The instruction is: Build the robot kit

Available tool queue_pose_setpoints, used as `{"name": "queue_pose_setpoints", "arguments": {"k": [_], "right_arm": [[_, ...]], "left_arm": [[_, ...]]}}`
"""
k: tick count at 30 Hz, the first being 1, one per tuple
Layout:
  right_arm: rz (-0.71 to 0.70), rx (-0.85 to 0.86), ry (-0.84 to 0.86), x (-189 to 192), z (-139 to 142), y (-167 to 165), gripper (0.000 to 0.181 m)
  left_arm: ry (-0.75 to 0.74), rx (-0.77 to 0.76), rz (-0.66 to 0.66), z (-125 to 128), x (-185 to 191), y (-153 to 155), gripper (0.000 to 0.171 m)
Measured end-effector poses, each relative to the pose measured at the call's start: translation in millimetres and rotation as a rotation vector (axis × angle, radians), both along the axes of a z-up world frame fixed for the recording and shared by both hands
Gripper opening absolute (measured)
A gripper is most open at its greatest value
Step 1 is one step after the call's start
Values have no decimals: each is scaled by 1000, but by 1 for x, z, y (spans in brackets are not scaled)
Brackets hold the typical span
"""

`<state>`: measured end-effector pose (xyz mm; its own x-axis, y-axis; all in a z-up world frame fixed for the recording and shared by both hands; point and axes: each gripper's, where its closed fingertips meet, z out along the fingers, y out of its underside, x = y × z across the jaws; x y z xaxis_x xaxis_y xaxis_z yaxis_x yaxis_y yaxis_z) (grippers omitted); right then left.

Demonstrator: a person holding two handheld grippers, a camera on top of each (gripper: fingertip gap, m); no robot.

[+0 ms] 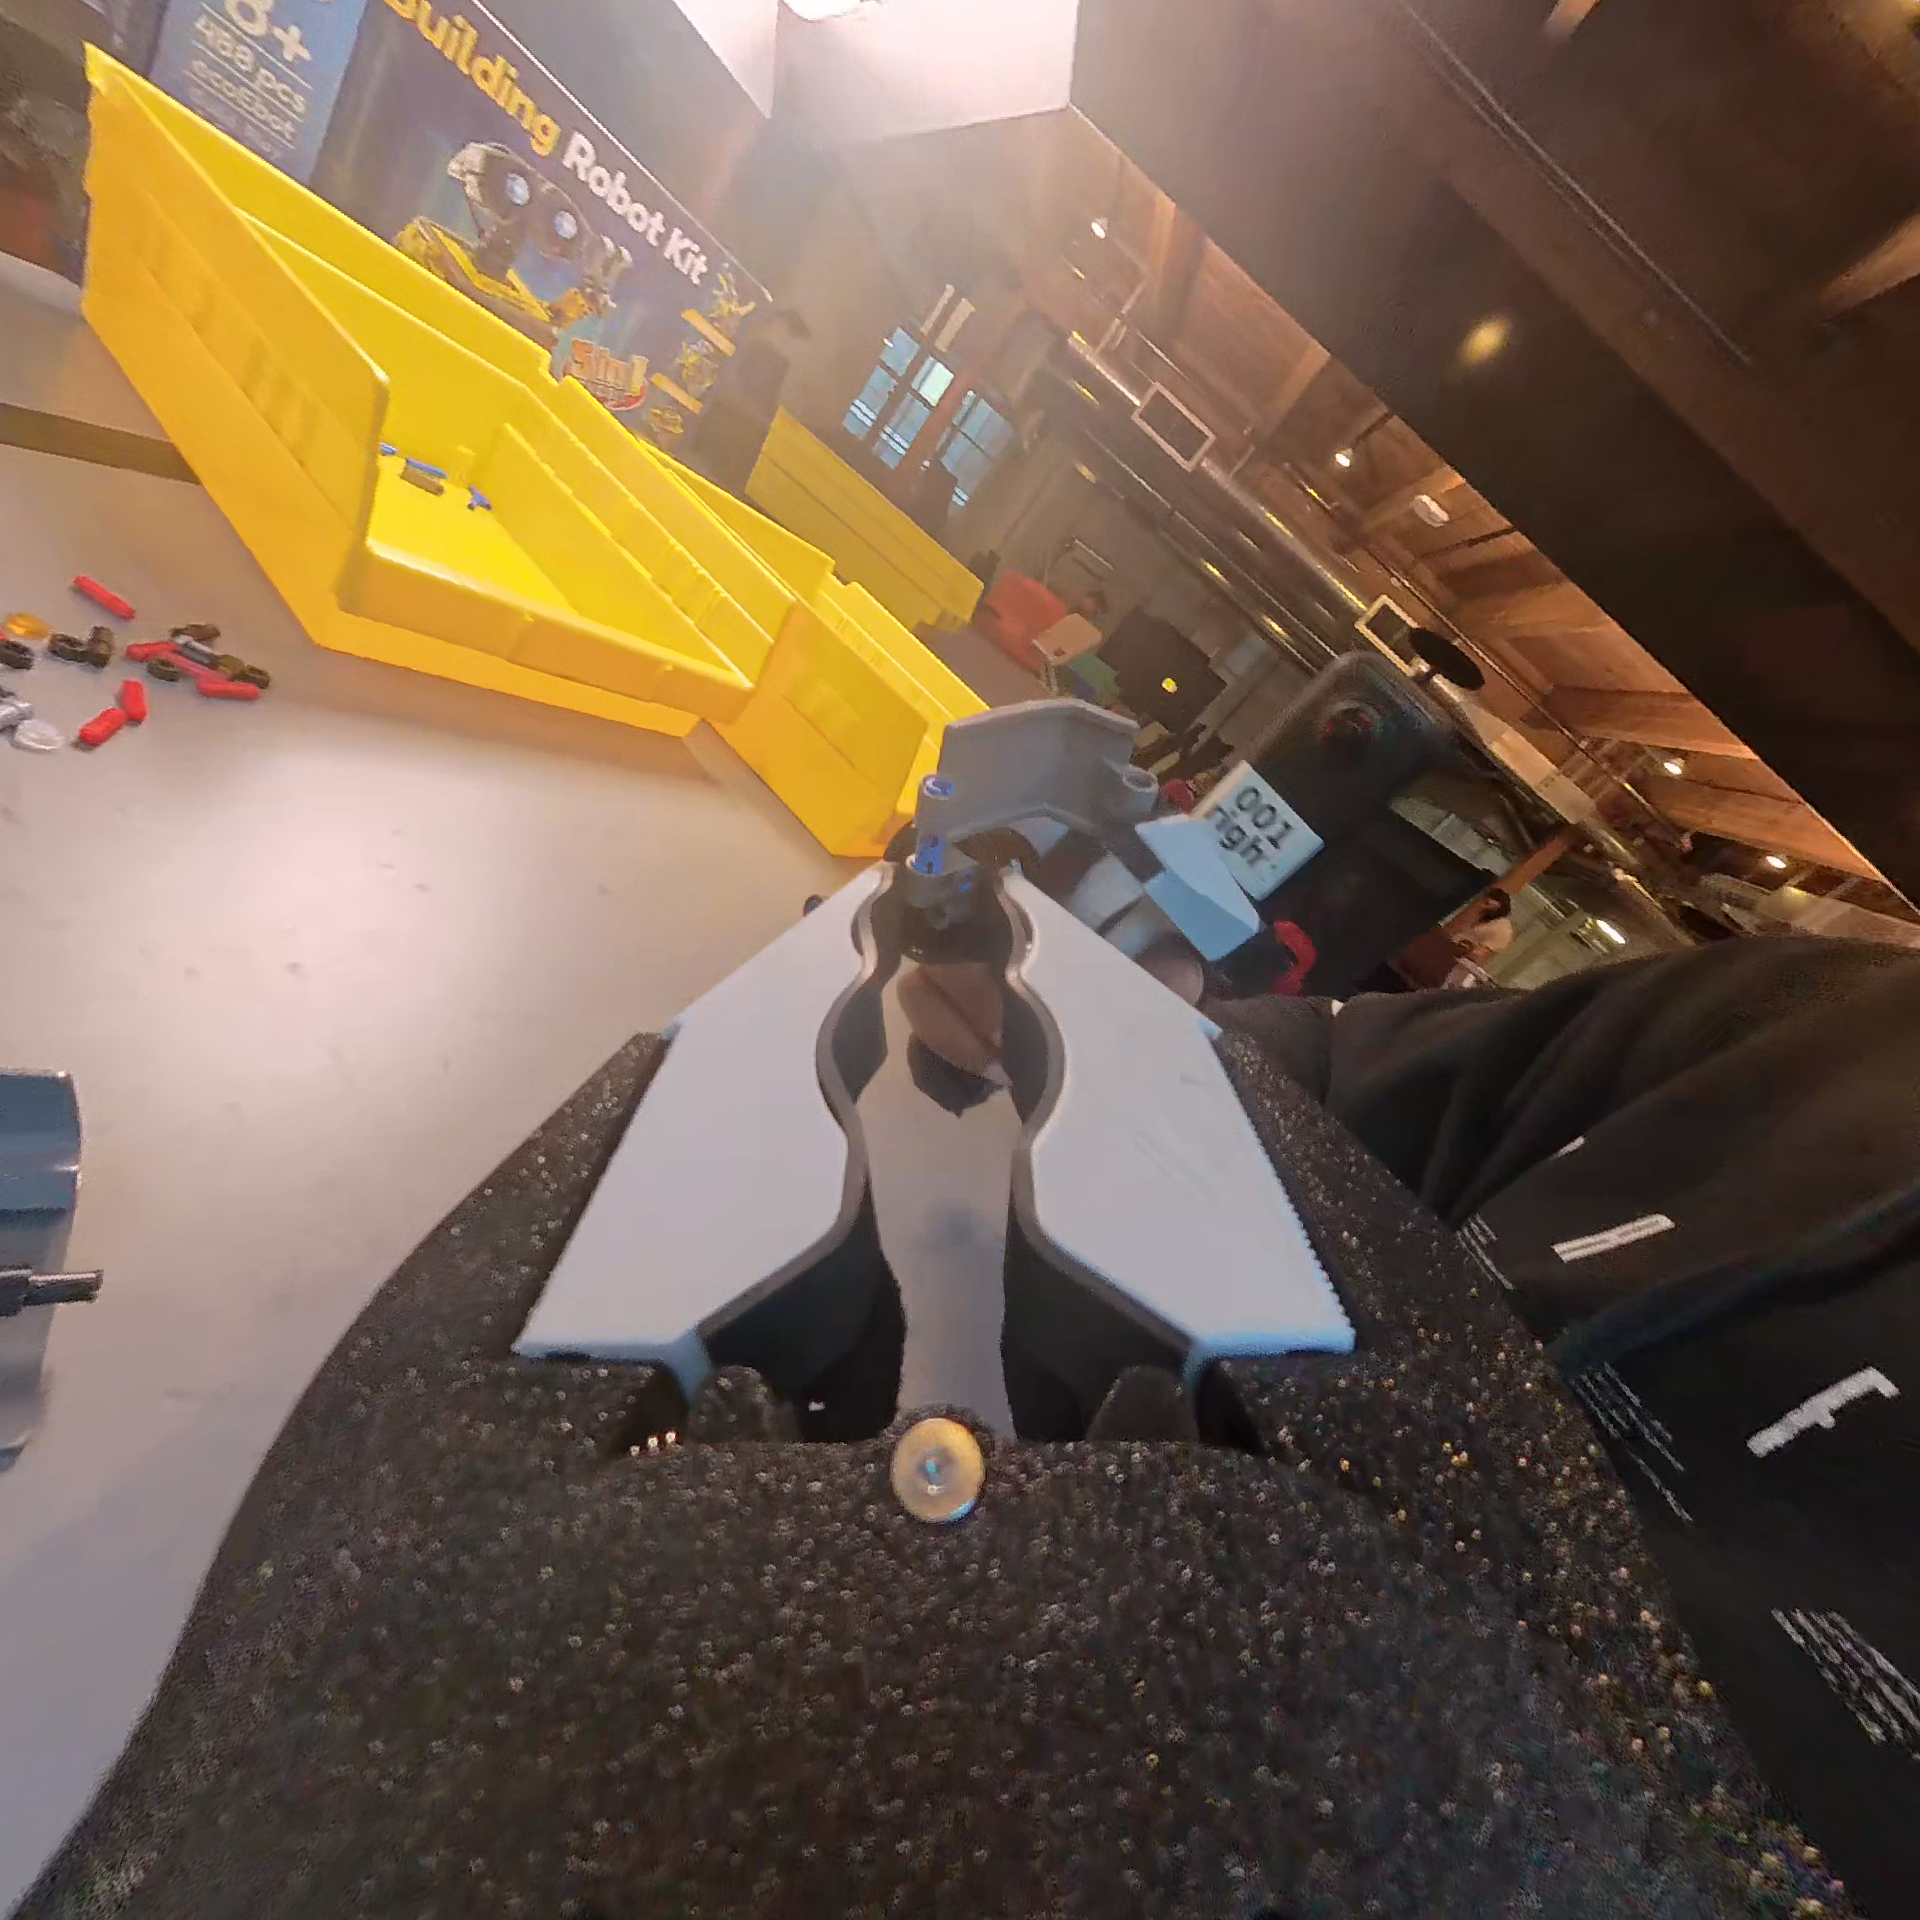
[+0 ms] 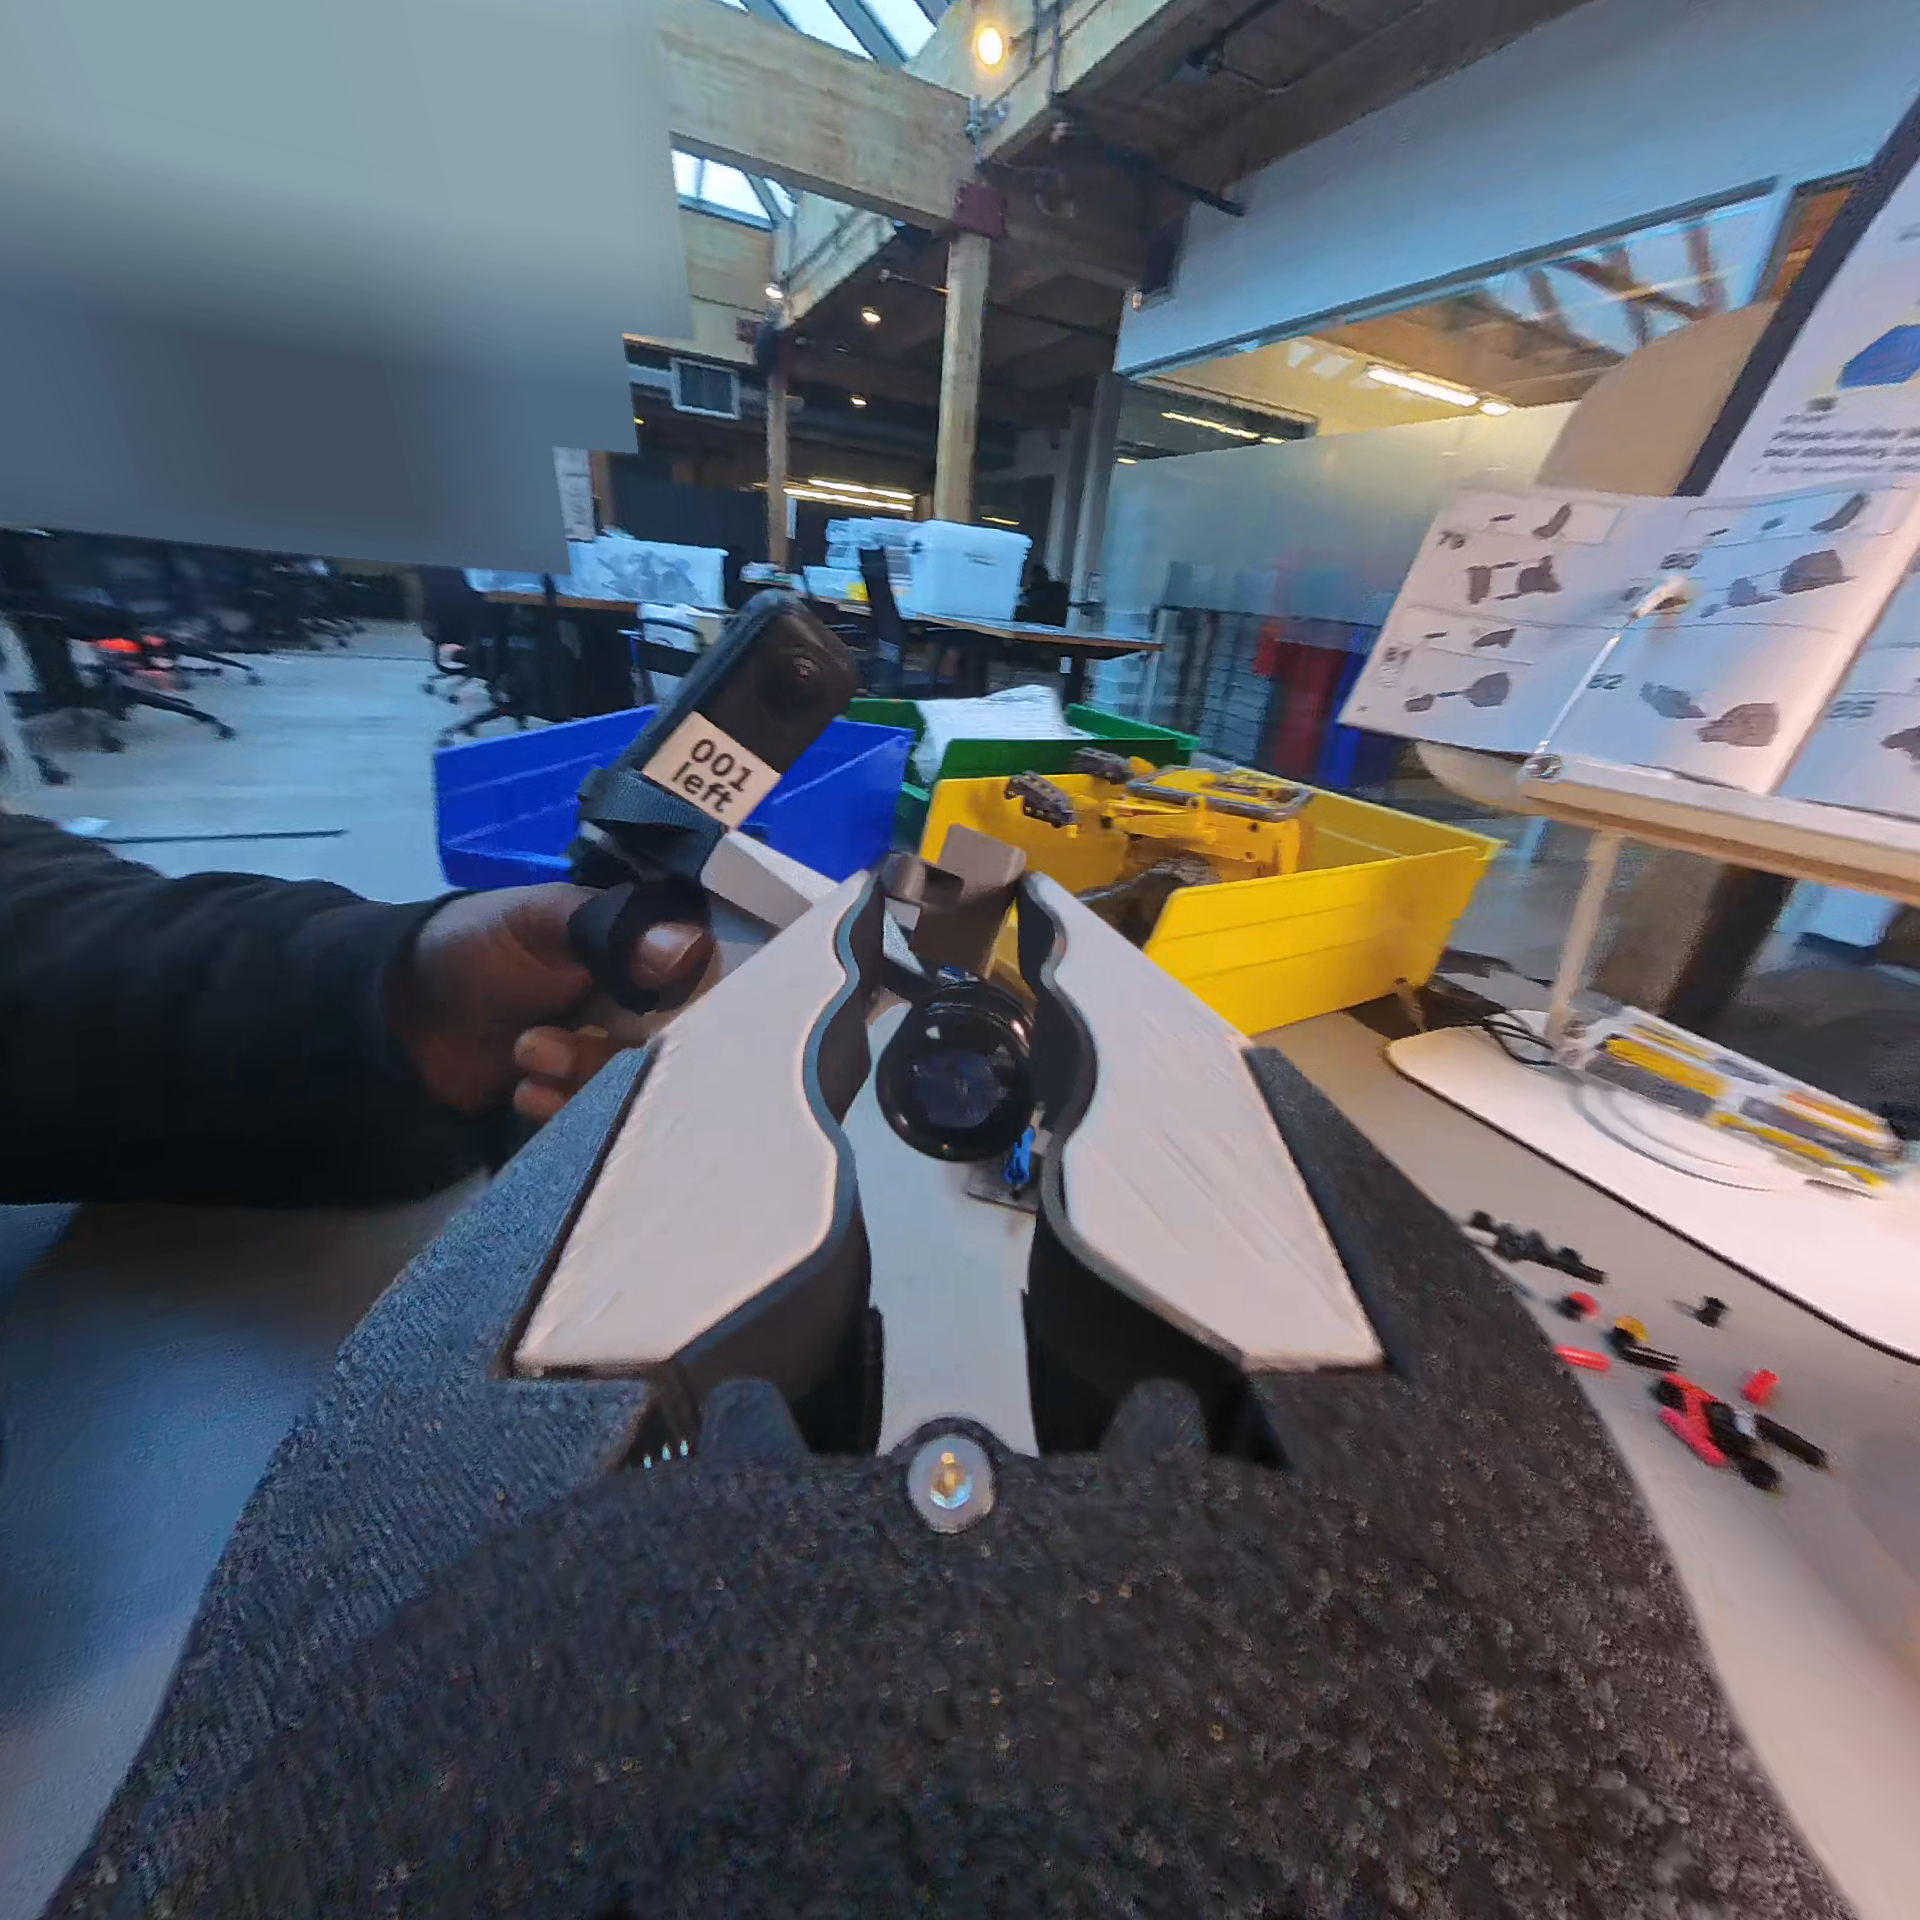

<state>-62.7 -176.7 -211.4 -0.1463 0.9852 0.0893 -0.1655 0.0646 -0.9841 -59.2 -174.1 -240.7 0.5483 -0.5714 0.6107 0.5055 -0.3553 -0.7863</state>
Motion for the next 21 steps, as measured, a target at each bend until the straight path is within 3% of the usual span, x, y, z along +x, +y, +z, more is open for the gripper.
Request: {"name": "queue_pose_setpoints", "arguments": {"k": [4, 11, 21], "right_arm": [[268, -141, -33, 10, 5, -4, 24], [571, -292, -37, 31, 13, -10, 25], [1198, -640, -66, 57, 20, -36, 23]], "left_arm": [[21, 33, -101, 4, 10, -10, 7], [21, 124, -265, 19, 30, -29, 5], [-54, 266, -562, 38, 66, -66, 5]]}}
